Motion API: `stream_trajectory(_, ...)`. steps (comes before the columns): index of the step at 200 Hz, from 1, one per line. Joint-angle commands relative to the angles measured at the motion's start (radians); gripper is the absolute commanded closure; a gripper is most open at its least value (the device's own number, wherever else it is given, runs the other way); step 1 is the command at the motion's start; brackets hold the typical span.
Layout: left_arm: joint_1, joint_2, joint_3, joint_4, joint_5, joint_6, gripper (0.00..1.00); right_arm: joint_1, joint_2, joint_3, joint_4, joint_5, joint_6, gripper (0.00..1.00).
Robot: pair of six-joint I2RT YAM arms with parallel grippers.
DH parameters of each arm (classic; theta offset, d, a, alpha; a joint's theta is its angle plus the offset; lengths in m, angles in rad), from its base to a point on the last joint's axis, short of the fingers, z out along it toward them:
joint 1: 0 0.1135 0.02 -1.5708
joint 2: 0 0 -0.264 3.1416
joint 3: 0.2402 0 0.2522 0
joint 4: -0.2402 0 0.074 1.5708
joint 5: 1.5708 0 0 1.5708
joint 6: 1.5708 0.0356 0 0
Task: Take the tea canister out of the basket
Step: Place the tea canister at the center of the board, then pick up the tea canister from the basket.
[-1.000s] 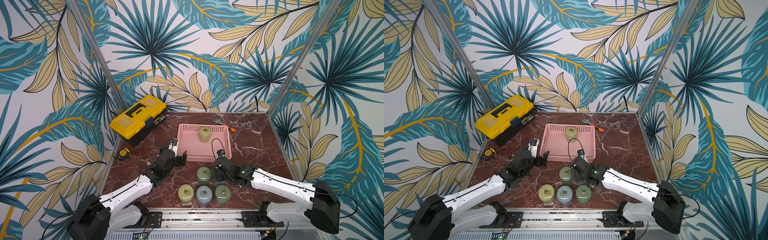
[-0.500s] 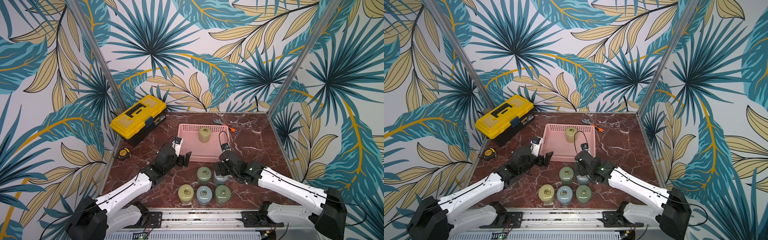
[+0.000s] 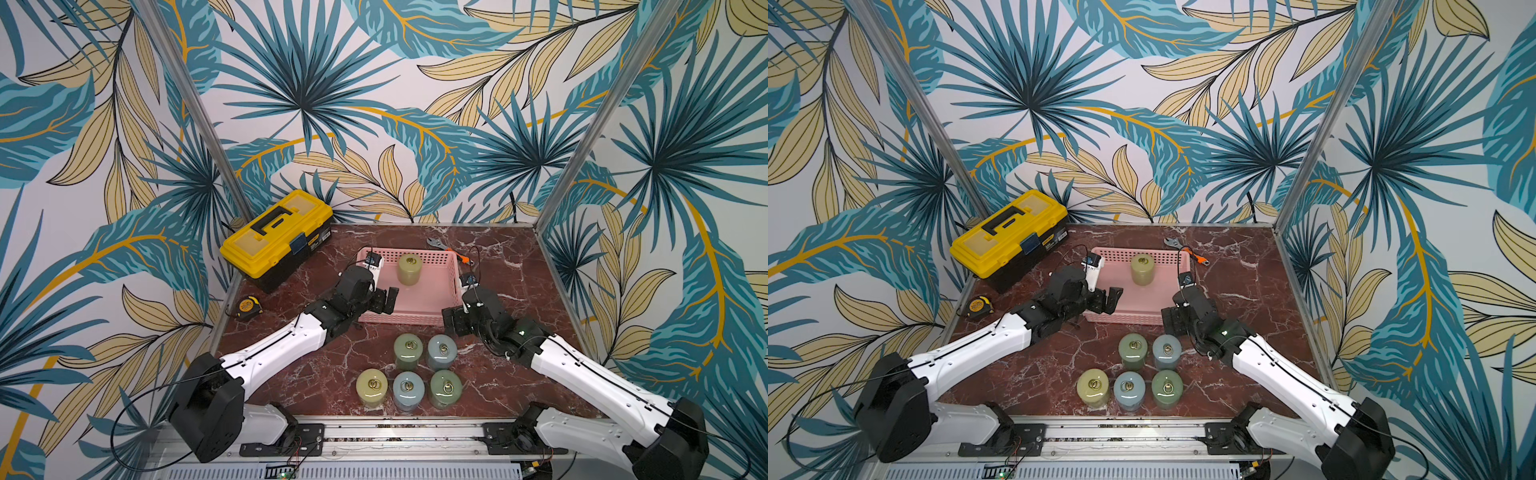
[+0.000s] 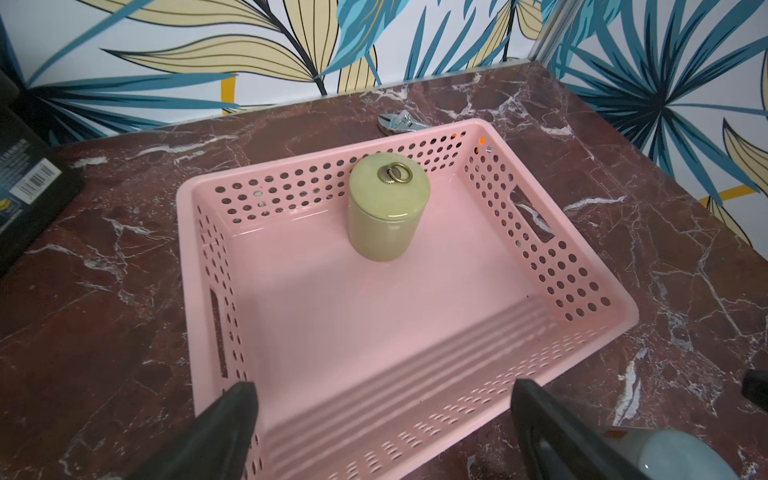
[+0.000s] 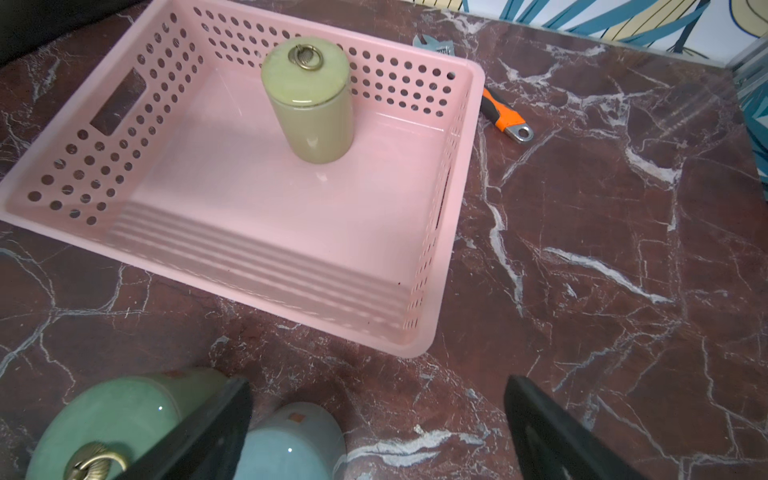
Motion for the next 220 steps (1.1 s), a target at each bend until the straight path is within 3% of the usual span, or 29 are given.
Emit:
stream_trajectory(1, -0.017, 0.046, 0.099, -0.045, -0.028, -0.026, 0.00, -0.005, -0.032, -0.053, 0.087, -0.001, -0.062, 0.01)
stream_trajectory(72, -0.034, 0.264, 0.282, -0.073, -0.070, -0.111, 0.00, -0.008, -0.158, -0.161, 0.155, 0.057, -0.080, 0.01)
stream_trajectory(134, -0.040, 0.448, 0.477, -0.144, -0.145, -0.099, 0.00, -0.009, -0.164, -0.170, 0.151, 0.066, -0.076, 0.01)
stream_trajectory(220, -0.042, 0.605, 0.609, -0.118, -0.159, -0.055, 0.00, -0.010, -0.163, -0.173, 0.151, 0.074, -0.076, 0.01)
